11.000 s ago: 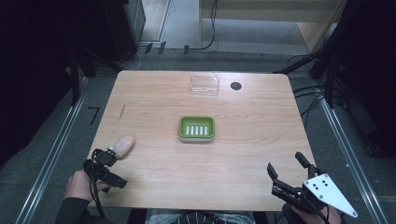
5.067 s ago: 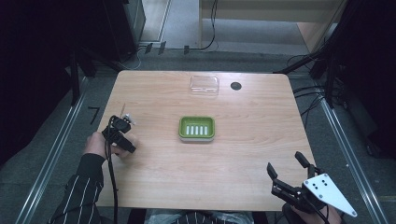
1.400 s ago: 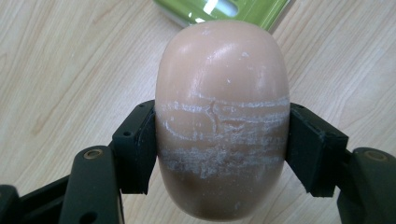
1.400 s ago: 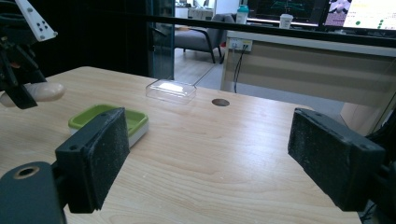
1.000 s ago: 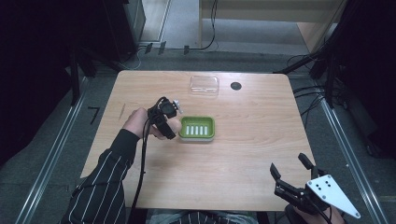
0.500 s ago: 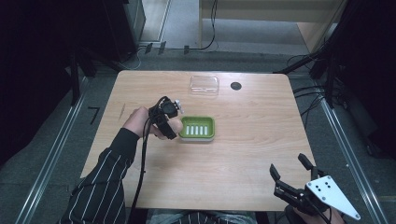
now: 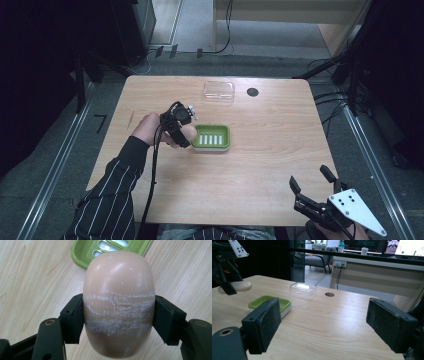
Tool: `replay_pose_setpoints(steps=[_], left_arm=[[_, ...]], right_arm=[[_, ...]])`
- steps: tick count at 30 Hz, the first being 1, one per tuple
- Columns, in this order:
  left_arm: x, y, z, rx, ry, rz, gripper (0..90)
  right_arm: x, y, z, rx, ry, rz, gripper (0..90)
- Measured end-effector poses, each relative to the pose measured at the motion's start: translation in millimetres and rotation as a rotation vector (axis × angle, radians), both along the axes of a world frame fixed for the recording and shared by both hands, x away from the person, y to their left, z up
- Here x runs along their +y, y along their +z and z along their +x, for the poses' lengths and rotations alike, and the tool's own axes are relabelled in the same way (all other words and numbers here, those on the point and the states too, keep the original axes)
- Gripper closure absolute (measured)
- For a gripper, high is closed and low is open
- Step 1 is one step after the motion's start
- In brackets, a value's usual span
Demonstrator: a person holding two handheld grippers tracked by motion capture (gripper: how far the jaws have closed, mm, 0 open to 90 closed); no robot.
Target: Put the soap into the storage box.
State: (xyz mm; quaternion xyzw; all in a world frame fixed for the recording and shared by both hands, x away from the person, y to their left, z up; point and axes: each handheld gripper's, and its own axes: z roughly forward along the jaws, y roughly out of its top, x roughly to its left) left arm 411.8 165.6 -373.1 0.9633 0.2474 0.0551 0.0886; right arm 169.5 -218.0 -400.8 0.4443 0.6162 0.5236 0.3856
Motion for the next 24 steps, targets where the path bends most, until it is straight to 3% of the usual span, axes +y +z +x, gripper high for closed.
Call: replay_pose_setpoints(steps=[17,24], left_arm=[[-14.1,3.0,5.5,-0.001,-0.036,-0.025,33.6],[-20.4,2.4,5.5,-0.005,-0.062,-0.015,33.6]], right_arm=[[-2.9,-0.2,-3.8,0.005,-0.018,0.004,13.2],[-2.3,0.6,-5.9,0.005,-0.023,0.001,13.2]])
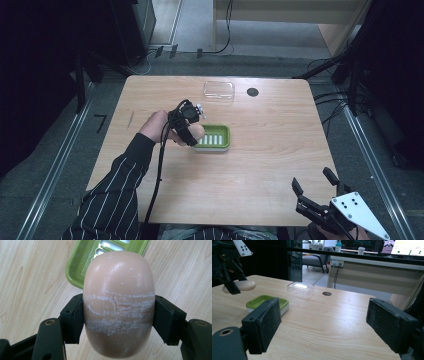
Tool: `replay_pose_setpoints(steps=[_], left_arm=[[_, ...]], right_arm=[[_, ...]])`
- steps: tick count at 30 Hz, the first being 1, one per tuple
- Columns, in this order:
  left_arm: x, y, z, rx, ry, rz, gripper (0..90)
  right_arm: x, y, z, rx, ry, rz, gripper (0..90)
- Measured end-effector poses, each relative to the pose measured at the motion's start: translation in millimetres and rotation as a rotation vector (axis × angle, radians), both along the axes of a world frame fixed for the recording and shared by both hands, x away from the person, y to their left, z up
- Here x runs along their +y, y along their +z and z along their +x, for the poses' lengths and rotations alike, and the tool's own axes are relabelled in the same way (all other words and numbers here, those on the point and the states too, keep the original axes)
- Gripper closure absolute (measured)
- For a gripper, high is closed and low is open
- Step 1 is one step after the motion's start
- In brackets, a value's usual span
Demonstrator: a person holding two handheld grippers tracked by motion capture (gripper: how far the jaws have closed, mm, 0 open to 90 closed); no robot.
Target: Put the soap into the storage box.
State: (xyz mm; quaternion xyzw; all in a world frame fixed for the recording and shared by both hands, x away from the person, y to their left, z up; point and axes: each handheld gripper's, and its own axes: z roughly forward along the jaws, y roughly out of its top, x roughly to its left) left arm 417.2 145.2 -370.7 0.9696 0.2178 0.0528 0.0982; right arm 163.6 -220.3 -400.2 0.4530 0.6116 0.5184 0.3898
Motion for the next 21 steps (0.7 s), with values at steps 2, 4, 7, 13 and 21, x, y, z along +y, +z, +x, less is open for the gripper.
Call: replay_pose_setpoints(steps=[2,4,7,13,21], left_arm=[[-0.4,0.6,0.0,0.001,-0.008,-0.001,33.6],[-1.0,0.7,-0.3,-0.005,-0.010,-0.004,33.6],[-1.8,0.9,0.4,-0.005,-0.013,-0.004,33.6],[-3.6,0.2,1.9,-0.011,-0.024,0.002,33.6],[-6.9,-0.4,4.3,-0.010,-0.049,0.004,33.6]], right_arm=[[0.1,0.2,0.0,-0.001,-0.001,-0.001,13.2],[0.6,0.3,0.2,-0.004,0.003,-0.005,13.2],[0.9,0.5,-0.1,-0.003,0.002,-0.005,13.2],[0.7,0.5,-0.5,-0.005,-0.001,-0.007,13.2],[-0.7,0.4,-2.3,-0.004,-0.008,-0.007,13.2]])
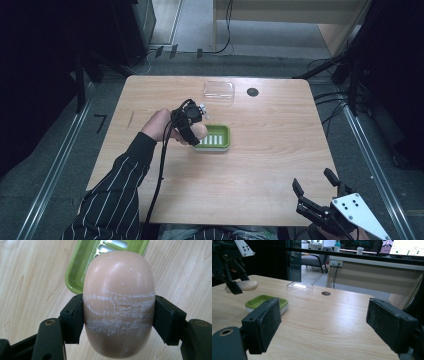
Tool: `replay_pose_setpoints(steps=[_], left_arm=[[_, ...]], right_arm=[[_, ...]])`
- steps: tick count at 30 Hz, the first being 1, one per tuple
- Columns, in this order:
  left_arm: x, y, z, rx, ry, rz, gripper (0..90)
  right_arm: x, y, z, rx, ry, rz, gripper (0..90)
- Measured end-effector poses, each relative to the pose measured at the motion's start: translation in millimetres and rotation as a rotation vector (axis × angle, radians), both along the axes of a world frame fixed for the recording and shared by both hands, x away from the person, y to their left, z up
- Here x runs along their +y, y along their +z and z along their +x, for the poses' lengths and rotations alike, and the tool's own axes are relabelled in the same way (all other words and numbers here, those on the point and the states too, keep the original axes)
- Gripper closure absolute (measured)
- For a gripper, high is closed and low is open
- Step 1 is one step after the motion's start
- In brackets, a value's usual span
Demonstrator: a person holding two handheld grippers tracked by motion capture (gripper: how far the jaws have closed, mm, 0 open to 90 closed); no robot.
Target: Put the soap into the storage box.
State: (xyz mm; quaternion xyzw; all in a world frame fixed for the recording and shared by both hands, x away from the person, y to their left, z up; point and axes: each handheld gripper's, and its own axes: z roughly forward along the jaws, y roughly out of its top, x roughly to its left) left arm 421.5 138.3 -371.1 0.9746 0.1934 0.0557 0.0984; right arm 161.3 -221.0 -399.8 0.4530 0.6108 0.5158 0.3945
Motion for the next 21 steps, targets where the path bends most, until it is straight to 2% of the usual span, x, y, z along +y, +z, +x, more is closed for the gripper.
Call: replay_pose_setpoints(steps=[21], left_arm=[[-21.5,-9.1,10.0,-0.022,-0.088,0.019,33.6]], right_arm=[[-4.6,-0.7,-5.0,0.005,-0.025,0.003,13.2]])
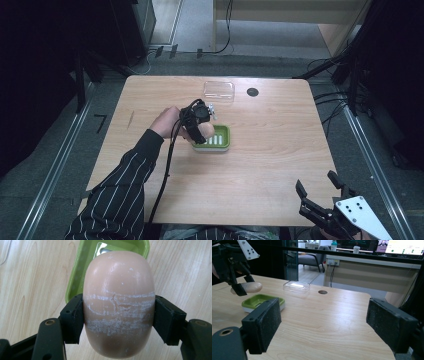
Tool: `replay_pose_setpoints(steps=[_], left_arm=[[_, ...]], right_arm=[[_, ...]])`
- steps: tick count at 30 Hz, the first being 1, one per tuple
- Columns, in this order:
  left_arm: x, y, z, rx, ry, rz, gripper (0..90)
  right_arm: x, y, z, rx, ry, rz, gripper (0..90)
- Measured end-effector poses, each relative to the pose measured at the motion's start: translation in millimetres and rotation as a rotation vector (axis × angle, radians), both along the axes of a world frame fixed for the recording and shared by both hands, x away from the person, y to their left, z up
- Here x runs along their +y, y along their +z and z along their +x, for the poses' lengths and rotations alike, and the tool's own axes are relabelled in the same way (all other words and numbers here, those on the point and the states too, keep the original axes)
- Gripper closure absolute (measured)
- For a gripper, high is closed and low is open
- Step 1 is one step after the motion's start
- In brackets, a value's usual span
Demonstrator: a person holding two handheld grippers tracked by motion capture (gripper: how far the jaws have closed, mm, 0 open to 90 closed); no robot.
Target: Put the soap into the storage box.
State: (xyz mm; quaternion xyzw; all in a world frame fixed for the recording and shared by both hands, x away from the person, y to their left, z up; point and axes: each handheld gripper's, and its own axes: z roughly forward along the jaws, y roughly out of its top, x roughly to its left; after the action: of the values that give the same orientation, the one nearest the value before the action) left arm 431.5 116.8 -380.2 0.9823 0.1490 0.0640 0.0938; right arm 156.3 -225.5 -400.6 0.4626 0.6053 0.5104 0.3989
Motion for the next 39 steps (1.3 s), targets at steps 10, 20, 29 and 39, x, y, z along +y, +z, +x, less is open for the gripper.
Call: replay_pose_setpoints(steps=[10,20,29,39], left_arm=[[-10.4,-8.1,3.7,-0.023,-0.054,0.015,33.6],[-12.8,-19.1,13.2,-0.017,-0.078,0.032,33.6],[-17.3,-29.2,18.5,-0.021,-0.095,0.039,33.5],[-22.3,-40.5,23.8,-0.024,-0.103,0.040,33.5]], right_arm=[[-2.4,-0.3,-2.8,0.001,-0.013,0.001,13.2],[-2.6,-0.4,-3.2,0.004,-0.015,-0.001,13.2],[-2.4,-0.3,-3.1,0.004,-0.015,-0.001,13.2],[-2.5,-0.3,-3.4,0.006,-0.016,0.001,13.2]])
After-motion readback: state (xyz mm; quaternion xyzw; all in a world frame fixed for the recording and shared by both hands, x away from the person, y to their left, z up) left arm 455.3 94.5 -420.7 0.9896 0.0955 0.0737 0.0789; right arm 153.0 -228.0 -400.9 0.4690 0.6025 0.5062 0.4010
